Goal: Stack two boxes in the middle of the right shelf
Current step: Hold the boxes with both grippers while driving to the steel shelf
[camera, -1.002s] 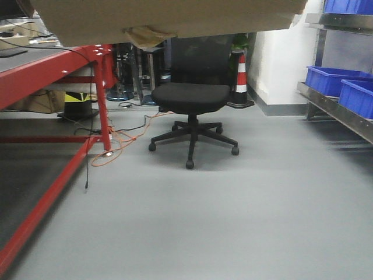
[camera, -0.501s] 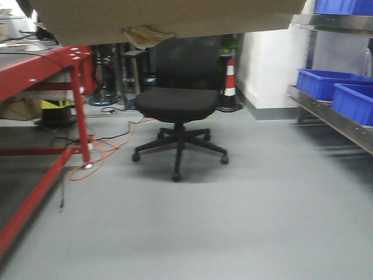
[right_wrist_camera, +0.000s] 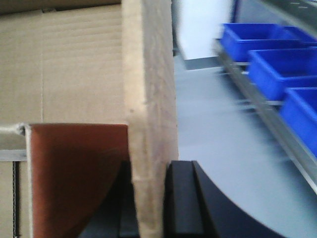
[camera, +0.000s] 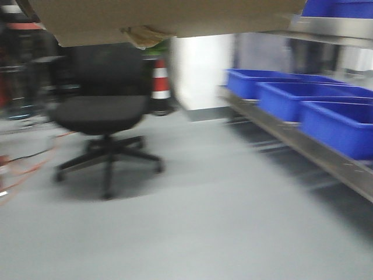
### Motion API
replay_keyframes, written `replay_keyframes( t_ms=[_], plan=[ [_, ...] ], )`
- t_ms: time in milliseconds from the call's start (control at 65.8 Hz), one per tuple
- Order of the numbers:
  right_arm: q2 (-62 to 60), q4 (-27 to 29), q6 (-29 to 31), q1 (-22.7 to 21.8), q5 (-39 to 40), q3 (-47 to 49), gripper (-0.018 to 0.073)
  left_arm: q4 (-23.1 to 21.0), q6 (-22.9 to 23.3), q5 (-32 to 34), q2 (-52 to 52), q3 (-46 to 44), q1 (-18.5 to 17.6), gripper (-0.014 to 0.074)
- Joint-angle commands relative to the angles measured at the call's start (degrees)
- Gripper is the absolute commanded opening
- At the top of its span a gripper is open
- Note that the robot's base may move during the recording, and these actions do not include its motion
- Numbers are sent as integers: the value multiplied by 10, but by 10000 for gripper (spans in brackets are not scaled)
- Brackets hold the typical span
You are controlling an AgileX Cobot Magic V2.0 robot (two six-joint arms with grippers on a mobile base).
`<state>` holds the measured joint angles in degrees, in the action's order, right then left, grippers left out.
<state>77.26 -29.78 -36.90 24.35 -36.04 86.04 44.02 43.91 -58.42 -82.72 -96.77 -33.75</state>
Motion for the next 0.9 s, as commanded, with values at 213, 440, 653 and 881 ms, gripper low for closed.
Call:
replay_keyframes(
  t_ms=[213, 440, 653, 881],
  plan=[
    [-13, 1, -5, 3, 81, 6, -153, 3, -1, 12, -3, -3, -3, -111],
    [-13, 1, -5, 3, 81, 6, -153, 3, -1, 12, -3, -3, -3, -111],
    [-13, 1, -5, 3, 81, 6, -153, 3, -1, 12, -3, -3, -3, -111],
    [-13, 1, -5, 3, 81, 6, -153, 3, -1, 12, -3, -3, -3, -111]
  ],
)
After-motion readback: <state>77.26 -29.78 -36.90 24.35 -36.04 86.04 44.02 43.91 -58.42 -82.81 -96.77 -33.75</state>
